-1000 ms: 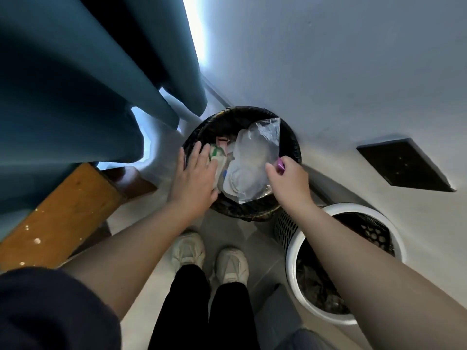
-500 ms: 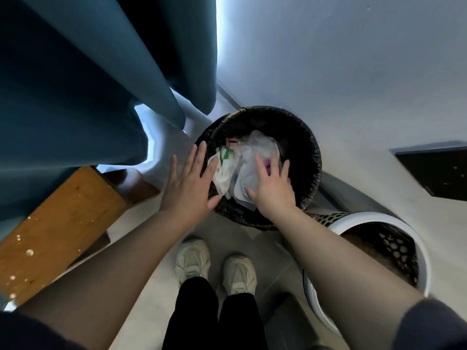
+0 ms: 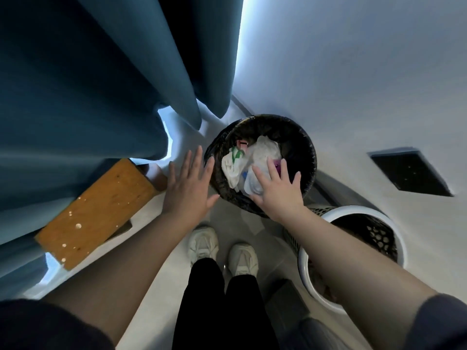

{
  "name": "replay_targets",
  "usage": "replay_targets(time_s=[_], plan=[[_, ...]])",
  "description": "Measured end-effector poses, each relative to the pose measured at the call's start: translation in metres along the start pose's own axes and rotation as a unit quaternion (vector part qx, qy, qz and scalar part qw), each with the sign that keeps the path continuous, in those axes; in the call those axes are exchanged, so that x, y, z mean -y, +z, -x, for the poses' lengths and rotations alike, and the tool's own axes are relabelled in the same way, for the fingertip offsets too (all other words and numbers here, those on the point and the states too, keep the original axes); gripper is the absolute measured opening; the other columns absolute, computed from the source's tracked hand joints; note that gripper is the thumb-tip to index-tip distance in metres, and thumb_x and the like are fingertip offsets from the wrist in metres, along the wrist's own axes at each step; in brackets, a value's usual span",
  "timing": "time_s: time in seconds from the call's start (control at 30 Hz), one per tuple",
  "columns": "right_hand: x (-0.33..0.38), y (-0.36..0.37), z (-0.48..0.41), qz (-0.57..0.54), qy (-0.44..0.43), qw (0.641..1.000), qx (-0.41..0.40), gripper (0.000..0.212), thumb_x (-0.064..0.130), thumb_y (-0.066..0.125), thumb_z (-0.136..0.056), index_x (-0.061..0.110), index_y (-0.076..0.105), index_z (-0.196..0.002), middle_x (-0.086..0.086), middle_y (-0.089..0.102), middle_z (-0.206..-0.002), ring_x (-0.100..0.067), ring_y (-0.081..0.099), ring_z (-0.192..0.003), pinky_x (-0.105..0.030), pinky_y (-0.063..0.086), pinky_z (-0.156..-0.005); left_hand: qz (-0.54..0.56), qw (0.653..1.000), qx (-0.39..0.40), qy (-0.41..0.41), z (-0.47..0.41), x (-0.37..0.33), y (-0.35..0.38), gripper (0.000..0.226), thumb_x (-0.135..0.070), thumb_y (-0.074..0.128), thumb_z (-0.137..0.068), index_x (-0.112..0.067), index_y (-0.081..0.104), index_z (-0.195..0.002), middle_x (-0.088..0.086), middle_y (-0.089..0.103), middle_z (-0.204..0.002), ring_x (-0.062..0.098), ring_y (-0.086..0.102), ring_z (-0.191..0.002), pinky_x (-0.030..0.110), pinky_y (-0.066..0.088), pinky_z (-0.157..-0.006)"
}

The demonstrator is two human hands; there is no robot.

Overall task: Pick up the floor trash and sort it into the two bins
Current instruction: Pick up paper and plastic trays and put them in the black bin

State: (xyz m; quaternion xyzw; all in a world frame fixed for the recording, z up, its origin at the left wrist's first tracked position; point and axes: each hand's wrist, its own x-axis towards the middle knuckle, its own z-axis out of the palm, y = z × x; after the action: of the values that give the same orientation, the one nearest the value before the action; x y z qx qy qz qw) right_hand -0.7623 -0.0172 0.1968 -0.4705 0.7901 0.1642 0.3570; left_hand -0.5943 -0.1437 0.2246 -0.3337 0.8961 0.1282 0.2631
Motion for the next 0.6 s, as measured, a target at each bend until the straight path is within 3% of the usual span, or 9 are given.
replay_targets(time_s=[0.33, 0.6], plan=[[0.075, -0.093, 0.144, 0.082, -0.084, 0.988, -0.103, 0.074, 0.059, 0.037, -0.094, 0.032, 0.001, -0.153, -0.009, -0.010, -0.161, -0.039, -0.010, -0.146, -0.068, 0.003, -0.110, 0.074, 0.988, -0.018, -0.132, 0.166, 0.009, -0.081, 0.080, -0.055, 0.044, -0.092, -0.020, 0.005, -0.152, 0.010, -0.012, -0.159, 0.030, -0.006, -0.146, 0.056, 0.006, -0.114], [0.155, -0.087, 0.213, 0.127, -0.173, 0.974, -0.077, 0.074, 0.056, 0.031, -0.095, 0.032, -0.009, -0.152, -0.007, -0.016, -0.160, -0.036, -0.015, -0.145, -0.065, 0.002, -0.112, 0.168, 0.937, -0.030, -0.306, 0.294, 0.025, -0.063, 0.078, -0.059, 0.037, -0.093, -0.021, 0.004, -0.152, 0.009, -0.017, -0.158, 0.030, -0.011, -0.146, 0.055, 0.003, -0.114]])
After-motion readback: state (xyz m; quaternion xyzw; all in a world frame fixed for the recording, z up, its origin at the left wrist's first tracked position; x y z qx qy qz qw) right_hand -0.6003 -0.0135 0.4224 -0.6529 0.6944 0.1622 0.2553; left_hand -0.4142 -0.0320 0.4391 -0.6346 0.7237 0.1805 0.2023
